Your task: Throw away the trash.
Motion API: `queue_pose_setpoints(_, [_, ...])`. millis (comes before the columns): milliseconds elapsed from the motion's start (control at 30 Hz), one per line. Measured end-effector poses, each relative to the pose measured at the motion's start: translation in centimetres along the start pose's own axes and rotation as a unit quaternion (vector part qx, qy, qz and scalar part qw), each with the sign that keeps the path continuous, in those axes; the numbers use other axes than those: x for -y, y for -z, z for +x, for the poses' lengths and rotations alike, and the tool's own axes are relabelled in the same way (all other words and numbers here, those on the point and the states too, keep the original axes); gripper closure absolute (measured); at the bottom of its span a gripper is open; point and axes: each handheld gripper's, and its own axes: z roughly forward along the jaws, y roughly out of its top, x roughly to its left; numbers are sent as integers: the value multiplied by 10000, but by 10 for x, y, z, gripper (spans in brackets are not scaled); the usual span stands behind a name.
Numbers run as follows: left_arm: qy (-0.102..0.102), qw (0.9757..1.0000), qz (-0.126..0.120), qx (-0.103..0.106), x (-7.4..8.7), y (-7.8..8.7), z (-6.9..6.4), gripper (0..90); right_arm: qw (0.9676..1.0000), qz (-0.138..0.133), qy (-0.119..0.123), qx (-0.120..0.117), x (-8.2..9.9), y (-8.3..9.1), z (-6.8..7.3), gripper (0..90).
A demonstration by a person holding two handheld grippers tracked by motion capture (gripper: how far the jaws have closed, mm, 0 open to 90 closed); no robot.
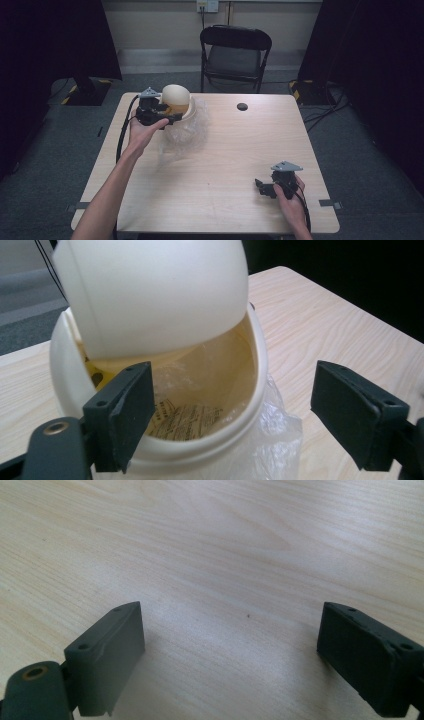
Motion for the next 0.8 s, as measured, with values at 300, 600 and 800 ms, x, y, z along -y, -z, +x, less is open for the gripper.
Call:
queue_pose_setpoints(300, [-144,9998,-148,56,9,20,-10,161,10000,2,-4,4,0,0,0,106])
queue_pose_setpoints(600, [-304,9994,-138,100,18,34,-20,163,10000,2,-6,4,0,0,0,106])
queue_pose_setpoints(800, [-491,9988,-7,26,31,45,-30,164,10000,1,-5,5,0,0,0,106])
